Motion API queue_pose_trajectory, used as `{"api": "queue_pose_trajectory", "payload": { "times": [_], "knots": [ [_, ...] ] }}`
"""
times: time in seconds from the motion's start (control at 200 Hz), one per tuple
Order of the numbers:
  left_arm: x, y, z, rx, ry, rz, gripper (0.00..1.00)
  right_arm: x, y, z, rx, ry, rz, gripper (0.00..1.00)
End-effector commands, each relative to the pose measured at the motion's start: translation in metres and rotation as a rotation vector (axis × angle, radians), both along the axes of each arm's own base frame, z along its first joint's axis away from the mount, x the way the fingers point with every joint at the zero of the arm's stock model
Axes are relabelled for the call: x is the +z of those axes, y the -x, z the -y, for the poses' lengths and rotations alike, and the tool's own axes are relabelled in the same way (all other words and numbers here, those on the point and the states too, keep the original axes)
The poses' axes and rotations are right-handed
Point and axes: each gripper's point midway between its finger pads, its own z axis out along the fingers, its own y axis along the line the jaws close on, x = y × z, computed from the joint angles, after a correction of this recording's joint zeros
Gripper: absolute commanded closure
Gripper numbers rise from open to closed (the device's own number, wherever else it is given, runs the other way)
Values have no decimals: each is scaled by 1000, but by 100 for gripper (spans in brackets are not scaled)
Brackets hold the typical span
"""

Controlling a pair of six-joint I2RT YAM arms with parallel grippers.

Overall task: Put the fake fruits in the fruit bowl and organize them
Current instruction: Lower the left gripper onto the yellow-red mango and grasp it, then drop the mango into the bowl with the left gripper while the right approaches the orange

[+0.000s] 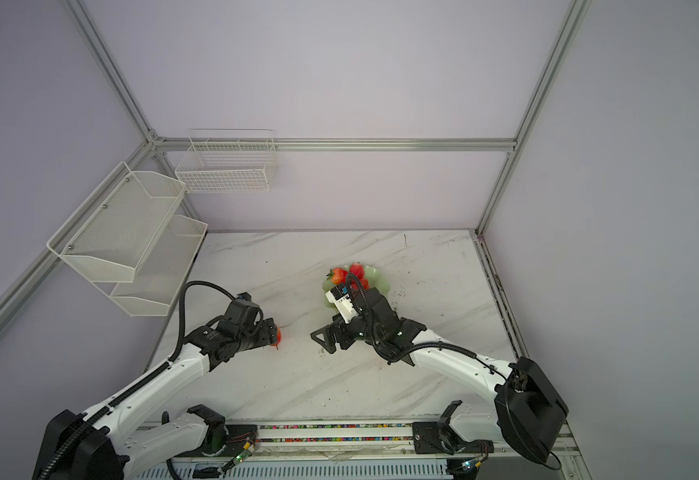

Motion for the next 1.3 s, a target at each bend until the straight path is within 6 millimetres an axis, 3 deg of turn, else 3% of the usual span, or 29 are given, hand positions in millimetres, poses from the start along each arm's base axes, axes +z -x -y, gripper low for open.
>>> {"api": "queue_pose_trajectory", "payload": {
  "times": [0.0,0.205,0.555,0.66,0.785,0.905,1.04,1.15,1.295],
  "knots": [
    [-14,-13,6,29,65,-14,18,7,-4,-4,-18,-11,18,3],
    [-33,-28,8,49,61,-65,26,9,-3,4,-50,-4,31,3],
    [-46,-46,12,55,80,-52,39,3,-5,3,-55,3,20,3],
    [-42,-52,16,35,88,-45,46,12,-14,11,-112,-9,24,3],
    [-35,-54,20,-1,89,-39,56,22,-27,35,-176,-57,3,3],
    [-9,-60,29,-65,109,9,61,31,-45,75,-270,-118,-27,3],
    [33,-70,62,-224,178,89,63,28,-60,113,-382,-149,-82,3],
    [77,-76,105,-418,201,192,63,19,-65,134,-424,-187,-141,3],
    [129,-69,171,-738,225,326,64,9,-68,154,-491,-209,-188,3]
  ]
}}
